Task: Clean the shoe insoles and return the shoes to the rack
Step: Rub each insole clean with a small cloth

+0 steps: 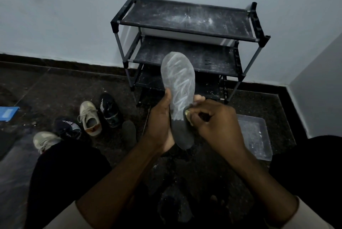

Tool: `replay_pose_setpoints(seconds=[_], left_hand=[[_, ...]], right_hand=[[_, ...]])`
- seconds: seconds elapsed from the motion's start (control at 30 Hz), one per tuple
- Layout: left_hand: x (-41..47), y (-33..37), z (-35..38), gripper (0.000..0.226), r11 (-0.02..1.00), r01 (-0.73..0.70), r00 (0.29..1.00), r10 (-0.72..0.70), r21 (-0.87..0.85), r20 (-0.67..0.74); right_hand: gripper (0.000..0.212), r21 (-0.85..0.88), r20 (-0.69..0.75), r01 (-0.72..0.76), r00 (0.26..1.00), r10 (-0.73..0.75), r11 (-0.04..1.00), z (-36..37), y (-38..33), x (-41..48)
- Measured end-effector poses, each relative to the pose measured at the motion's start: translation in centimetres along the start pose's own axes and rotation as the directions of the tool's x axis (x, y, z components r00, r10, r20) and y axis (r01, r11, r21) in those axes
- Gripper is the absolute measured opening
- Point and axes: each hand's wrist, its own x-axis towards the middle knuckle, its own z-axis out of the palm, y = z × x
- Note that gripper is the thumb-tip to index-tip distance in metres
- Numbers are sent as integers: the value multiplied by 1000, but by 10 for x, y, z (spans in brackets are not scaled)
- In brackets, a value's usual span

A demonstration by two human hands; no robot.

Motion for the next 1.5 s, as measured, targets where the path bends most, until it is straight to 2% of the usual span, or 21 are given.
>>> replay_pose_setpoints(seconds=[0.1,0.27,0.43,0.6,0.73,0.8,0.9,1.07,1.13,1.23,1.4,1.5], left_hand=[[1,-2,0,68,999,-6,1000,7,39,-23],[4,-2,-4,76,999,3,1000,-3,32,-2],[2,-5,-3,68,999,0,999,2,49,-34],[1,-3,0,77,999,21,1000,-20,39,-19],[-2,-5,3,66,998,2,998,1,60,-60],[-1,-5,2,64,999,10,998,-7,45,-69],[-1,-4,0,76,996,22,999,-17,91,-50],[-3,-6,4,63,998,15,998,-11,65,-69],[-2,-7,3,62,997,6,996,1,78,-88],[-1,-5,2,73,996,20,997,-13,88,-74],[-4,-7,4,61,998,7,996,-2,57,-88],[-3,-6,5,64,997,4,996,4,81,-92]], right_hand=[[9,-2,-79,-15,997,15,1000,-1,2,6],[7,5,15,20,1000,-20,1000,7,-7,-5],[7,28,-88,-31,996,33,999,2,-2,5],[6,30,1,20,1000,-20,999,8,-13,-7],[10,42,-105,-28,994,33,999,1,-3,4],[9,47,-73,-3,997,7,999,7,-9,3],[7,44,-1,46,999,-46,998,12,-17,-9],[7,44,-106,6,994,-2,999,2,-5,4],[7,49,-85,28,996,-23,998,7,-11,3],[7,59,-18,78,997,-77,995,13,-18,-10],[8,74,-112,34,993,-26,997,4,-9,2],[8,55,-62,86,995,-82,995,13,-20,-5]])
